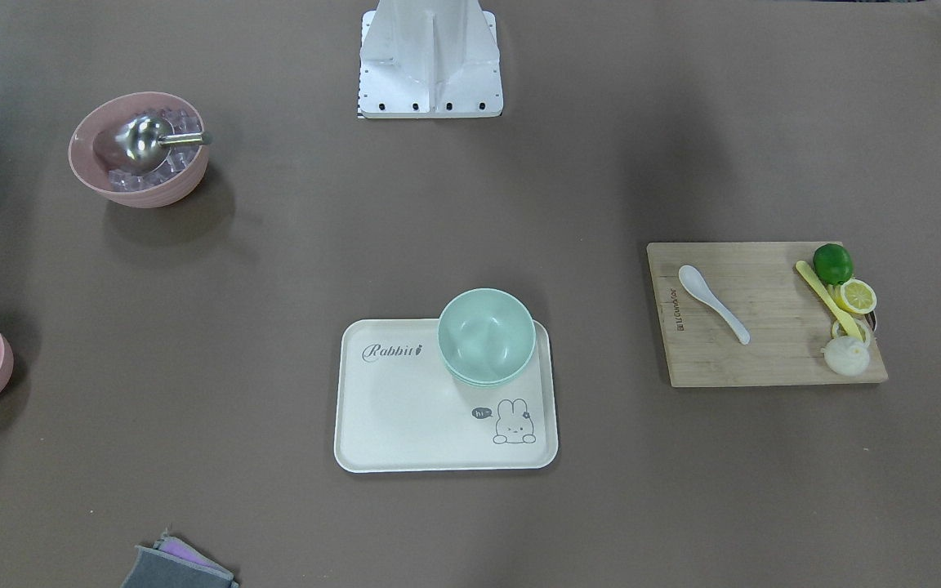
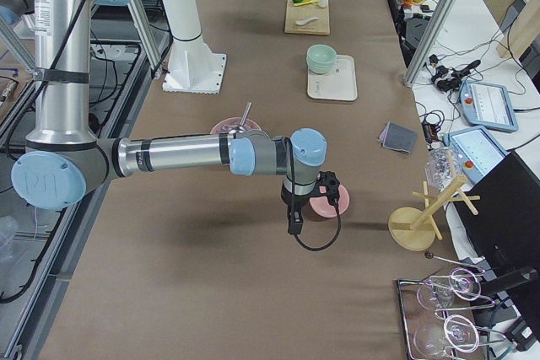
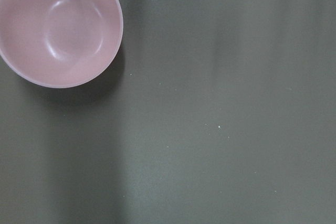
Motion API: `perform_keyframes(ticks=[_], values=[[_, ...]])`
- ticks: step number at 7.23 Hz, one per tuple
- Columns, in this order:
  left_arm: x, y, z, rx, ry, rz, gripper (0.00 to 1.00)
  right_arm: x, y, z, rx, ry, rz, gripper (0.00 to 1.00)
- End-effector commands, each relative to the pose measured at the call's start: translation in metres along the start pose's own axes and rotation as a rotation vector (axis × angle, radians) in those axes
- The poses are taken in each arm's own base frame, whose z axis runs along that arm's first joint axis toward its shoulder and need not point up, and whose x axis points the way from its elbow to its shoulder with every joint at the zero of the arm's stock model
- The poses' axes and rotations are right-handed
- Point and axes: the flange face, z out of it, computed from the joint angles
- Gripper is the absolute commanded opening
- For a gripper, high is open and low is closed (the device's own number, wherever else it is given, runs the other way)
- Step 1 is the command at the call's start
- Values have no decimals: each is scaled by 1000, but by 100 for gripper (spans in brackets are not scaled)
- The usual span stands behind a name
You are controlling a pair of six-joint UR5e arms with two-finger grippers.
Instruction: Stack pink bowl on green and place spoon
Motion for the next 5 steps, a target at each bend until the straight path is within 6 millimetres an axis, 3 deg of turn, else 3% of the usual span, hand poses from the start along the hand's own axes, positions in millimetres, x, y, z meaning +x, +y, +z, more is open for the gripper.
perform_keyframes(ticks=[1, 5], values=[[2, 0, -3, 5, 2, 3, 98, 0, 0, 0, 1, 0, -1, 100], [5, -9, -6, 16, -8, 14, 98, -12, -6, -14, 72, 1, -62, 100]])
